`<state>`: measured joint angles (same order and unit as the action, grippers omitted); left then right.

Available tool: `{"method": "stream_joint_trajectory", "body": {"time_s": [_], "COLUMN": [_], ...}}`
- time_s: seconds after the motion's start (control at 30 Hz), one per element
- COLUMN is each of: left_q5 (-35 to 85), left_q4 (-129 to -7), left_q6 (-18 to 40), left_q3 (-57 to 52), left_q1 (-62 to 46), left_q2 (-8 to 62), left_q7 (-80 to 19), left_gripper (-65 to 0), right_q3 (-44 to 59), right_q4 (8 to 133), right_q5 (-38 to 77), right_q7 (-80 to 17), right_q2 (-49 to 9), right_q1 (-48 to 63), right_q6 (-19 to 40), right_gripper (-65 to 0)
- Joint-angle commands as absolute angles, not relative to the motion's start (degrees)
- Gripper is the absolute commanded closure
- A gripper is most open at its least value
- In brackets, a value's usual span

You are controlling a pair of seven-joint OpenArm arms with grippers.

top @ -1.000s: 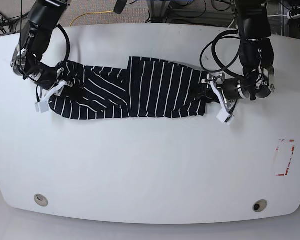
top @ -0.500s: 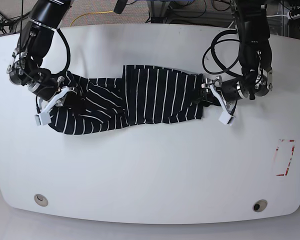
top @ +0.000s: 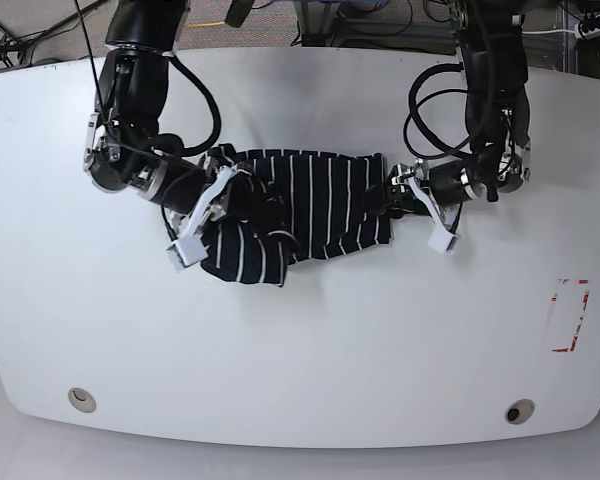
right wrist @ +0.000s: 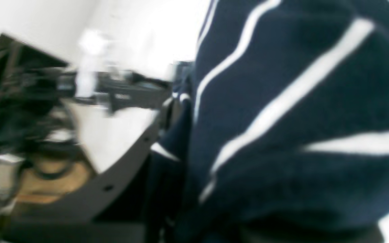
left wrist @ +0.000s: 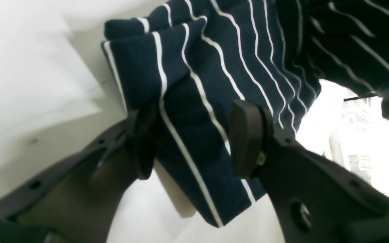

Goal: Fold the T-shirt properly
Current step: 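Fold the held end with the right gripper over toward the left gripper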

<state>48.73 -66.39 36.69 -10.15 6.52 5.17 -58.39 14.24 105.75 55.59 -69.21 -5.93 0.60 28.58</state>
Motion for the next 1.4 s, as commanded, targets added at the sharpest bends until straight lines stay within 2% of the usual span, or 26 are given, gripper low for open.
{"method": "stream_joint_trajectory", "body": {"time_s": [0.0,0.17,0.23,0.37,0.43,0.53,0.9,1.2,1.37], "left_q5": [44.97,42.59,42.33,42.07,42.42,42.24,42.15,42.51,44.97], "left_q4": [-65.89,-65.8,-66.15,-65.8,-66.15,-65.8,-65.71,-65.89,-66.07], "left_q6": [35.74,35.74,36.0,36.0,36.0,36.0,36.09,36.18,38.46], "left_q3": [-9.89,-9.89,-9.89,-9.89,-9.89,-9.89,-9.89,-10.07,-10.33], "left_q1": [6.55,6.46,6.29,6.46,6.37,6.46,7.43,8.4,9.1], "left_q2": [4.7,4.53,4.44,4.53,4.53,4.53,4.44,4.53,4.53], "left_q7": [-60.88,-60.88,-60.88,-60.88,-60.88,-60.88,-60.26,-60.18,-60.09], "left_gripper": [-31.5,-31.5,-31.5,-31.5,-31.5,-31.5,-31.7,-31.7,-31.4], "right_q3": [11.3,8.04,6.29,4.35,3.56,0.48,-7.6,-5.32,-2.59], "right_q4": [106.07,103.52,102.2,98.15,95.96,94.99,101.58,101.41,101.23], "right_q5": [57.98,55.43,51.82,46.46,44.18,42.68,41.27,41.63,41.36], "right_q7": [-67.47,-66.95,-66.07,-63.08,-61.58,-60.18,-59.03,-58.86,-58.86], "right_q2": [-3.03,-0.84,-0.4,0.04,0.04,0.04,0.04,-0.31,-0.31], "right_q1": [-1.71,-4.0,-5.14,-6.73,-7.52,-7.78,-7.96,-11.12,-11.21], "right_q6": [28.79,28.09,27.91,27.56,27.56,27.56,21.05,21.76,26.95], "right_gripper": [0.0,-0.3,-5.5,-31.5,-48.8,-64.7,-65.0,-65.0,-65.0]}}
